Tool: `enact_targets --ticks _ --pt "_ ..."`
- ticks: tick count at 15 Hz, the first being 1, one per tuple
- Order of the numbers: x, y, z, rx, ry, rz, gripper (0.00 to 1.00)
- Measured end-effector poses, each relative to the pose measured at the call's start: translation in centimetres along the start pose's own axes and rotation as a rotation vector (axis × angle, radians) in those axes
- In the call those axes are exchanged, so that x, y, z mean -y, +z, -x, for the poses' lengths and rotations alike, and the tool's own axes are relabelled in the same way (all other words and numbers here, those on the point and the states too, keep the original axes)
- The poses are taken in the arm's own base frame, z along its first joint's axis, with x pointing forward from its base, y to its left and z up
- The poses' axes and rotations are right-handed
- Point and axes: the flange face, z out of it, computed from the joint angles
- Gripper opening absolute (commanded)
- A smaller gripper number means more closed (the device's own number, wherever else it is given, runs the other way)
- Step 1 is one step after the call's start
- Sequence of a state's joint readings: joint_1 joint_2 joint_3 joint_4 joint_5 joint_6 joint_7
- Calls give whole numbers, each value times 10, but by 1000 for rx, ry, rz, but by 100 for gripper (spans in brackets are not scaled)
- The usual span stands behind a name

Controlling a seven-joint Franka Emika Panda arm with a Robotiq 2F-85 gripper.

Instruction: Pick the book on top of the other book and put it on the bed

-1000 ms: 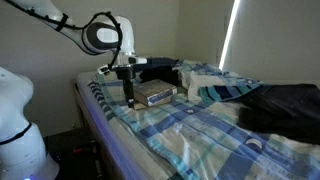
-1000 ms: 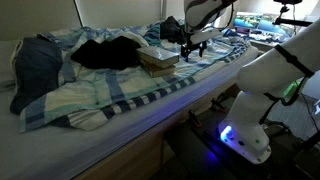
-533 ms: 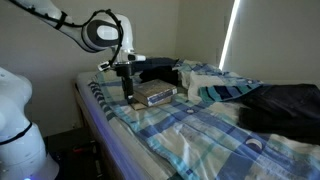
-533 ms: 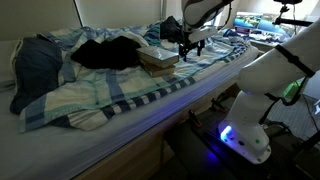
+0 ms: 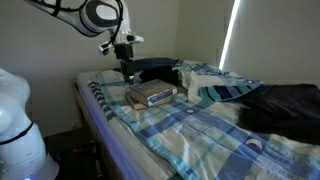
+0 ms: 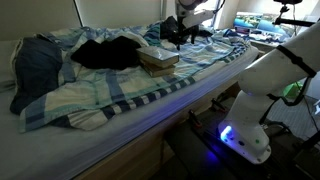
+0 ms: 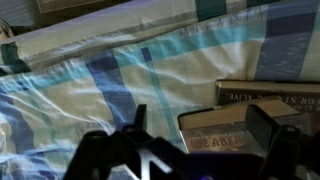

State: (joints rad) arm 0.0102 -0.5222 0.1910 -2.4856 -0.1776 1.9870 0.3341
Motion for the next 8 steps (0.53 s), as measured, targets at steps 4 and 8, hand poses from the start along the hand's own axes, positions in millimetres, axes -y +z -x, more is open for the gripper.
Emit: enact_targets --ticks 4,8 --pt "32 -30 -5 -65 -71 5 100" --pt "60 -44 -14 -92 -133 8 100"
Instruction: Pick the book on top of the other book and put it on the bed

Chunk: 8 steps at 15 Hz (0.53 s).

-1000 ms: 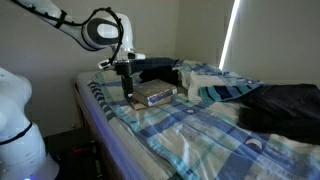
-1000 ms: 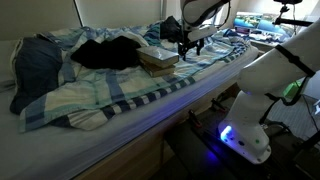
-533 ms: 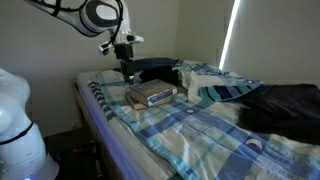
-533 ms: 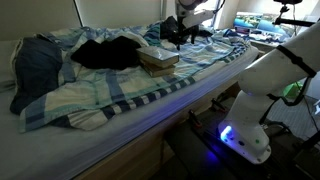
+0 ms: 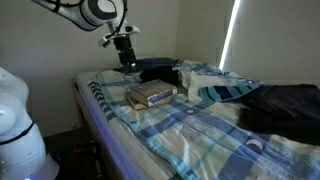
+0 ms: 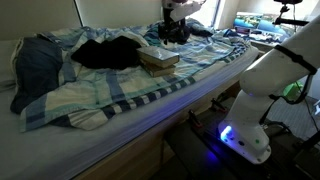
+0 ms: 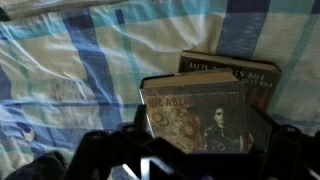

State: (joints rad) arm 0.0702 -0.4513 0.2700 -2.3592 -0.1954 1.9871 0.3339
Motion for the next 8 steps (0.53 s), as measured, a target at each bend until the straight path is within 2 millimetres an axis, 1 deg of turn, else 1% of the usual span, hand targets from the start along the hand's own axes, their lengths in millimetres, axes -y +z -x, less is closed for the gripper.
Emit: enact_targets --ticks 3,8 --pt "4 3 -7 8 -8 -4 100" --pt "6 4 -8 6 -13 -8 100"
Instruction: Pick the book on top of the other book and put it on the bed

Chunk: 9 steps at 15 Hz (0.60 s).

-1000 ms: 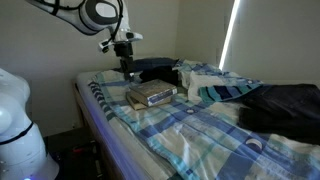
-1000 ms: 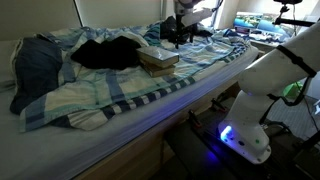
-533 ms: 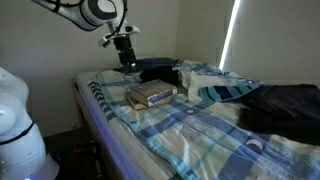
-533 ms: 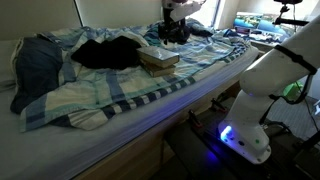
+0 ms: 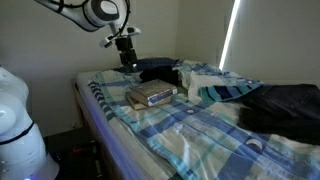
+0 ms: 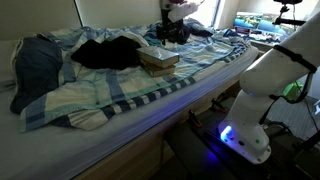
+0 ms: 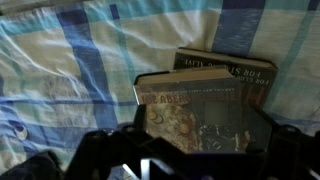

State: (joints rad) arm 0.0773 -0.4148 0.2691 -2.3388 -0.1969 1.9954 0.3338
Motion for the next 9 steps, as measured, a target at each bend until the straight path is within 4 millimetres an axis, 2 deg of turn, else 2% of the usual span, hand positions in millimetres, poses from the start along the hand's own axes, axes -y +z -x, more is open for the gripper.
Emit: enact_targets --ticks 3,6,7,8,9 --pt "17 6 -10 -44 -31 -29 100" --pt "46 17 -26 -77 -81 -66 100" --pt "54 21 -31 -79 -95 -76 93" --pt "62 25 -37 -78 -107 -85 72" --pt "68 29 -43 -76 -118 -91 69"
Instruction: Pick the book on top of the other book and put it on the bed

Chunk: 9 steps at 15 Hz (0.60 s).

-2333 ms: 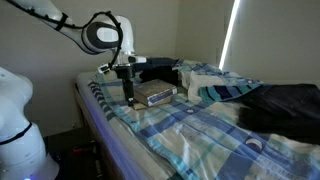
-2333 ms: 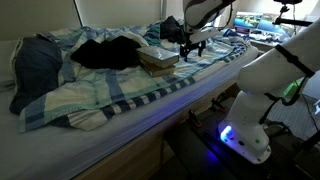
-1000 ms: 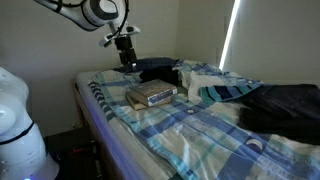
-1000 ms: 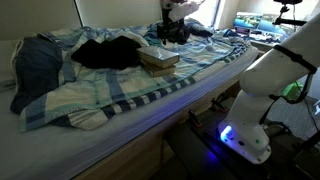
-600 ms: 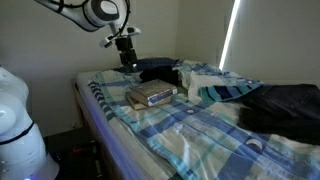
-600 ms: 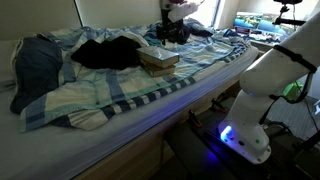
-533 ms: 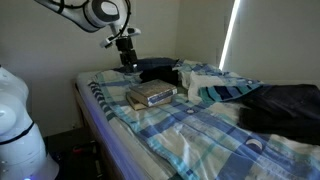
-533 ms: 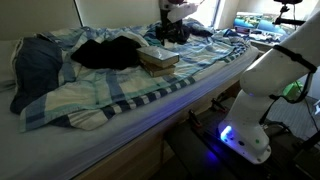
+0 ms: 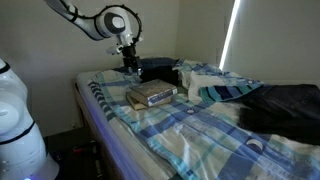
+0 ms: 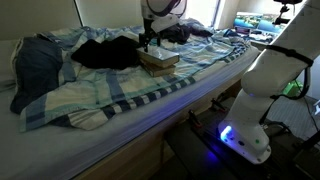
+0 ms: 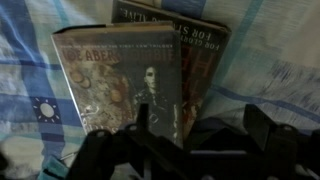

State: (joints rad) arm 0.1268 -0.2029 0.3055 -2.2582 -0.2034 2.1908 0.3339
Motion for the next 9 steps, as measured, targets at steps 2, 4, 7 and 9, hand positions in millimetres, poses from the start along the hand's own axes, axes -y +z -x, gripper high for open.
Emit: enact_targets --ticks 2,4,7,9 --pt "6 10 -13 6 -20 -1 60" --pt "11 20 -25 16 -35 -2 43" --pt "18 35 -41 30 -57 -3 20" --pt "23 44 -51 38 -67 -7 5"
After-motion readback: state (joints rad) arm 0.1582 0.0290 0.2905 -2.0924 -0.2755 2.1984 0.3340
